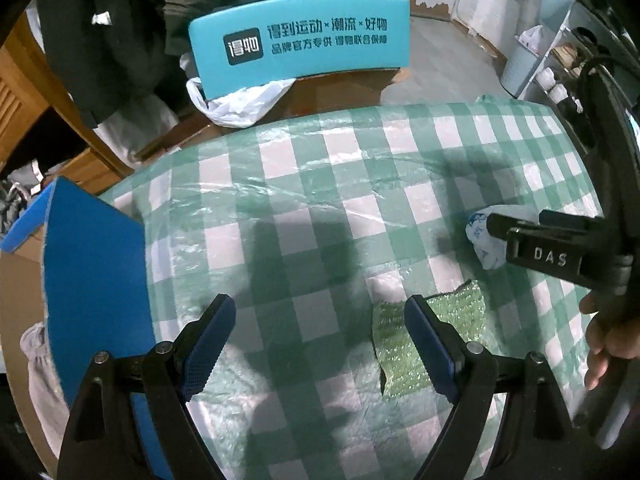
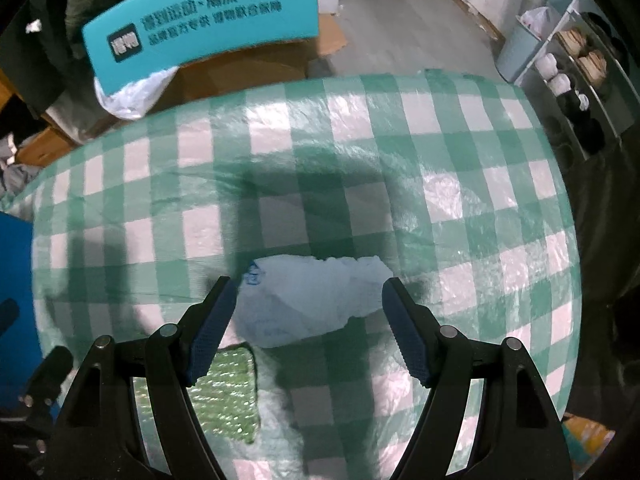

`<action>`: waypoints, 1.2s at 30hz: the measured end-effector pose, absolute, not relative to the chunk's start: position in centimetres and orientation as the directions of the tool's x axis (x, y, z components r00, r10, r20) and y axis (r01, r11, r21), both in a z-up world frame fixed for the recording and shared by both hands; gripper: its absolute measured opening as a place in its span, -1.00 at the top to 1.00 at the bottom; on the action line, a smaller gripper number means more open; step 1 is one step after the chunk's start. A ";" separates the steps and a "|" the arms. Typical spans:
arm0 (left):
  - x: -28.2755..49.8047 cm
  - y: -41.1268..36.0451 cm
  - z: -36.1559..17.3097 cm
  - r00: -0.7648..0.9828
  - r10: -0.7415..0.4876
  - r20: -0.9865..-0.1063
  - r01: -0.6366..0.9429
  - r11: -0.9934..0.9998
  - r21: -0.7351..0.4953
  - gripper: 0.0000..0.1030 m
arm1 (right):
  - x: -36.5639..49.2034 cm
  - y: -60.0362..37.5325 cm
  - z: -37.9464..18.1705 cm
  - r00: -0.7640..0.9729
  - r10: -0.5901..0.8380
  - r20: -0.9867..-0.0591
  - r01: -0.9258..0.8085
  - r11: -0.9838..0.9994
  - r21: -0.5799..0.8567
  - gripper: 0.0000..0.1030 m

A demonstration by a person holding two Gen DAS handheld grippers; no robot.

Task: Organize soft objects
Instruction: 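Move both tools over the green mesh pad and white cloth, then grasp the white cloth with the right tool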

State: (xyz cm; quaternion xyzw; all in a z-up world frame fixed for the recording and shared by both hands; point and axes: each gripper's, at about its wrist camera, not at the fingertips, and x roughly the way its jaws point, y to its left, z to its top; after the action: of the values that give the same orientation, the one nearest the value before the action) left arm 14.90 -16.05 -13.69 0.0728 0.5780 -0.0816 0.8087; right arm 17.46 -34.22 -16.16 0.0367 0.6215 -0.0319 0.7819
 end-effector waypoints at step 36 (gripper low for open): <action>13.0 -19.7 -16.5 0.183 -0.128 -0.975 0.262 0.962 -0.077 -0.70 | 13.6 -37.5 -14.0 0.281 0.076 -0.957 0.155 0.980 0.123 0.24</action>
State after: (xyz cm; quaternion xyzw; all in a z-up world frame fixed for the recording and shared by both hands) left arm 12.97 -19.68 -16.47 0.0535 0.6263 -0.1269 0.7673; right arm 13.59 -37.48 -14.03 0.0965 0.5992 -0.0250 0.7944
